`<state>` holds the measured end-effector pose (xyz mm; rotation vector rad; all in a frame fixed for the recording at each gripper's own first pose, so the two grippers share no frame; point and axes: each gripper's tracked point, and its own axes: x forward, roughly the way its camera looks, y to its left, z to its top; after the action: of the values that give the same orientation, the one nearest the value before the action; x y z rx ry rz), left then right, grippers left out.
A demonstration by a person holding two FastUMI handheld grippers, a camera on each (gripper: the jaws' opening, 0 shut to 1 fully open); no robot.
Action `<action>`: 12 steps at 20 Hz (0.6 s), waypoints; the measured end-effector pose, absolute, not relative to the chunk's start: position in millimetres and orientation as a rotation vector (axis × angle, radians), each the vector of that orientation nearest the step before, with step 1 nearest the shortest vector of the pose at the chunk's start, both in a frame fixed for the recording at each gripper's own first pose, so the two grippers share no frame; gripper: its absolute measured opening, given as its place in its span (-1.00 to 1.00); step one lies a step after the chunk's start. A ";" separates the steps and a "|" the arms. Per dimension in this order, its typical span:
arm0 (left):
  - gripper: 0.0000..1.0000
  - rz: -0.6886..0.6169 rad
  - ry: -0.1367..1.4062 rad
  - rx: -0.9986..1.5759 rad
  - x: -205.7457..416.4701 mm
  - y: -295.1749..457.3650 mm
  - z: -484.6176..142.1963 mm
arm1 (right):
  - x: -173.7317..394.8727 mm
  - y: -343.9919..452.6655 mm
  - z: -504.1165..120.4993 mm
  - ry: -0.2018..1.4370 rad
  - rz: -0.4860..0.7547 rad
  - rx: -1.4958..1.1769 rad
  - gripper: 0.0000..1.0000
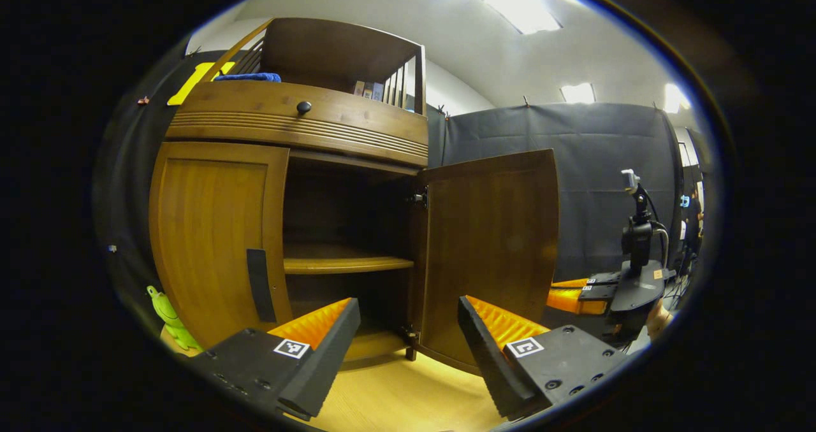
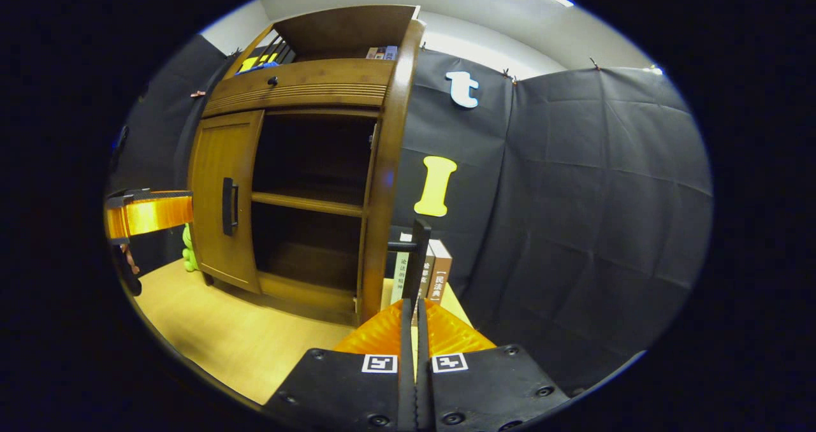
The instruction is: Open the right door of the double-door shoe cabinet with the right hand, and open the left door with the left hand.
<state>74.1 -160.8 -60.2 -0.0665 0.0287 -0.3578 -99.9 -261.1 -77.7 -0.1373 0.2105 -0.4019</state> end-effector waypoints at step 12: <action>0.92 -0.063 -0.004 -0.042 96.8 -66.7 -72.8 | -142.6 -189.0 17.9 -0.082 -0.350 -0.091 0.63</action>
<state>96.8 -66.7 -72.8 -0.0422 -0.0039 -0.0626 -142.6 -189.0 17.9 -0.0911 -0.0820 -0.3498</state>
